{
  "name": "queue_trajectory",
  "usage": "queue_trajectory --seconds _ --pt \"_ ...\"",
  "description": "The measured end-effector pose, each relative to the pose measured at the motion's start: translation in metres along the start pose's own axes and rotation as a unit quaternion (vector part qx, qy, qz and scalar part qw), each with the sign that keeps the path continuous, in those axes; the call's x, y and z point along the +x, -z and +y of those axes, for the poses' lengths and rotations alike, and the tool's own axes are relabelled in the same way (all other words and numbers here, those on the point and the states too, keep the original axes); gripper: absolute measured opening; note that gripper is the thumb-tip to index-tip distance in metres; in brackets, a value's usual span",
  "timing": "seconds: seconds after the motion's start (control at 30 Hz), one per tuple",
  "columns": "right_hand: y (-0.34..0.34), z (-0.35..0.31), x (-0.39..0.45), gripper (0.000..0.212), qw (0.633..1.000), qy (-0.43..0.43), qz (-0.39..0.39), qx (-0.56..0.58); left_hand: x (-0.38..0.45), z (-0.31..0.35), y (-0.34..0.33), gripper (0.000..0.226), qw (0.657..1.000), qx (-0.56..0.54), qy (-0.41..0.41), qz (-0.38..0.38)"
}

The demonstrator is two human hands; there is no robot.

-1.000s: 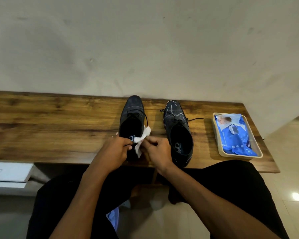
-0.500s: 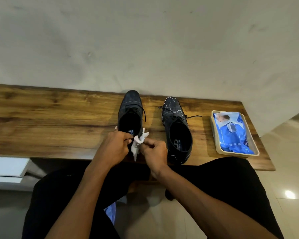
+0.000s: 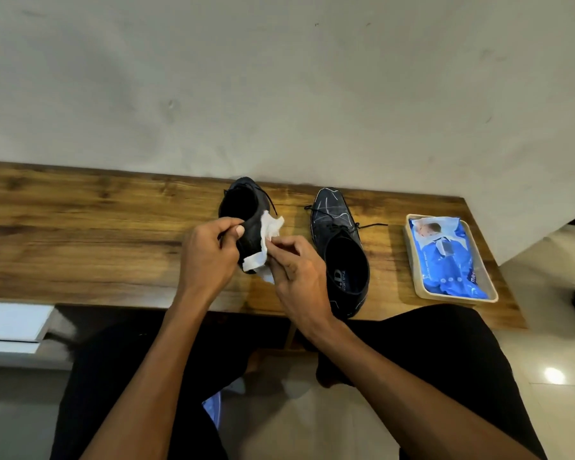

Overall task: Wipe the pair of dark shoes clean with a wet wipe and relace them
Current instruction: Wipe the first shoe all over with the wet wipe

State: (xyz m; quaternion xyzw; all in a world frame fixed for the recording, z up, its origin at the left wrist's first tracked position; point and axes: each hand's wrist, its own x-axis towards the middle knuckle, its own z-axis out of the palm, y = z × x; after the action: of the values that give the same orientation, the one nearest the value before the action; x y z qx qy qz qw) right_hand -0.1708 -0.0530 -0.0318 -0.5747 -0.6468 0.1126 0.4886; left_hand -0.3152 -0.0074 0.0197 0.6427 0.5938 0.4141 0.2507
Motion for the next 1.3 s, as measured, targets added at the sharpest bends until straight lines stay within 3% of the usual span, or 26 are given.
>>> queue_trajectory --seconds 0.1,0.3,0.53,0.7,0.83,1.0,1.07,1.3 --pt "0.003 -0.001 0.008 0.029 0.999 0.040 -0.005 0.000 0.001 0.002 -0.002 0.020 1.000 -0.019 0.006 -0.005" --pt "0.000 0.006 0.034 0.027 0.995 -0.087 0.028 0.043 0.001 0.005 -0.007 0.020 0.999 -0.030 0.014 -0.005" --pt "-0.001 0.003 0.015 0.026 0.998 0.048 0.014 0.024 0.002 0.008 -0.004 0.018 1.000 -0.018 0.016 0.004" --pt "-0.002 0.011 0.011 0.019 0.989 -0.102 0.033 0.106 -0.001 0.007 -0.009 0.018 1.000 -0.019 0.013 -0.004" --pt "-0.003 0.012 0.006 0.016 0.930 -0.303 0.017 0.206 -0.001 0.006 -0.010 0.019 1.000 -0.007 0.006 0.002" --pt "-0.005 0.003 0.000 0.008 0.783 -0.488 -0.009 0.385 -0.004 0.006 -0.010 0.019 0.999 0.027 -0.018 -0.003" --pt "-0.005 -0.001 -0.003 0.008 0.770 -0.505 -0.018 0.389 -0.006 0.006 -0.010 0.019 0.999 0.034 -0.021 -0.006" --pt "0.013 -0.010 0.003 0.012 0.781 -0.457 -0.066 0.420 -0.013 0.007 -0.015 0.020 0.992 0.089 -0.070 -0.061"
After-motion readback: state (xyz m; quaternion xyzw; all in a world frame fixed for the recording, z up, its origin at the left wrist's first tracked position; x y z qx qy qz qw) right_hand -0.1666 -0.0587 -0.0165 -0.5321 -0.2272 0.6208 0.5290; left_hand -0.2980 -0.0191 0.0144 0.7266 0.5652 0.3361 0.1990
